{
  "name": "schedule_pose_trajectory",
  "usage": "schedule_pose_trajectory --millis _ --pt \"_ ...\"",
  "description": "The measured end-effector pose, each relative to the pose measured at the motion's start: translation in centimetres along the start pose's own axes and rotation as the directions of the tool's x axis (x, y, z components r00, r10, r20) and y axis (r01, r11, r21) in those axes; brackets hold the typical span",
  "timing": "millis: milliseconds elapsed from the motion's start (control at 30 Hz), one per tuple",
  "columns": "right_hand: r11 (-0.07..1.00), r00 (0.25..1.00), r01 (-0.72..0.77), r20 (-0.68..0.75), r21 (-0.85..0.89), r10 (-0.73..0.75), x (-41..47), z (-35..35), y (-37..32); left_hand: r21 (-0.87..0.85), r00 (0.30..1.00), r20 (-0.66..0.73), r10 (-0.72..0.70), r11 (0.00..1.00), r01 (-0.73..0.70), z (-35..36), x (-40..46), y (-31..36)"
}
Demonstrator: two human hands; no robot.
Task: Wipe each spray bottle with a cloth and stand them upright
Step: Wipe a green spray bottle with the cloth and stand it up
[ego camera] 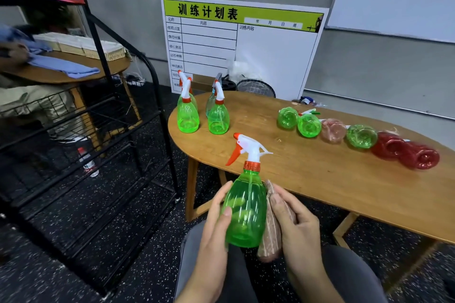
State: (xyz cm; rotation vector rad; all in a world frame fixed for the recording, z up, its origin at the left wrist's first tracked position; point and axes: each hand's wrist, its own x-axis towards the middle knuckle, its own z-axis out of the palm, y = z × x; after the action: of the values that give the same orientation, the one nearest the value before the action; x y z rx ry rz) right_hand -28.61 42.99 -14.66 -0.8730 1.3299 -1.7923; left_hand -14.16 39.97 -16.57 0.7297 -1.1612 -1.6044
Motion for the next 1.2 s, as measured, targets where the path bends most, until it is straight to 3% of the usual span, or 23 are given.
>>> schedule_pose_trajectory --millis 133,600,700,867,1200 --pt "0.999 1.0 -0.005 0.028 0.047 0.004 -0.1 -0.2 0.4 0.087 0.999 0.039 0.033 0.996 -0.036 0.3 -0.1 0.1" --pt "0.995 0.998 -0.05 0.031 0.087 0.048 -0.2 -0.8 1.2 0.041 0.999 -0.045 0.009 0.999 -0.007 -0.1 0.3 -0.1" --pt "1.0 0.998 0.021 0.056 -0.001 -0.021 -0.1 -1.1 1.3 0.019 0.999 -0.039 0.002 1.0 -0.002 -0.1 0.1 0.2" --pt "0.986 0.983 0.147 0.117 -0.073 -0.138 -0.1 -1.5 1.1 0.125 1.0 -0.01 0.025 0.992 -0.024 0.1 0.1 0.2" --pt "0.978 0.978 0.186 0.116 -0.096 -0.174 0.0 -1.7 1.3 0.013 0.998 -0.017 -0.062 0.998 0.063 0.0 0.3 0.1"
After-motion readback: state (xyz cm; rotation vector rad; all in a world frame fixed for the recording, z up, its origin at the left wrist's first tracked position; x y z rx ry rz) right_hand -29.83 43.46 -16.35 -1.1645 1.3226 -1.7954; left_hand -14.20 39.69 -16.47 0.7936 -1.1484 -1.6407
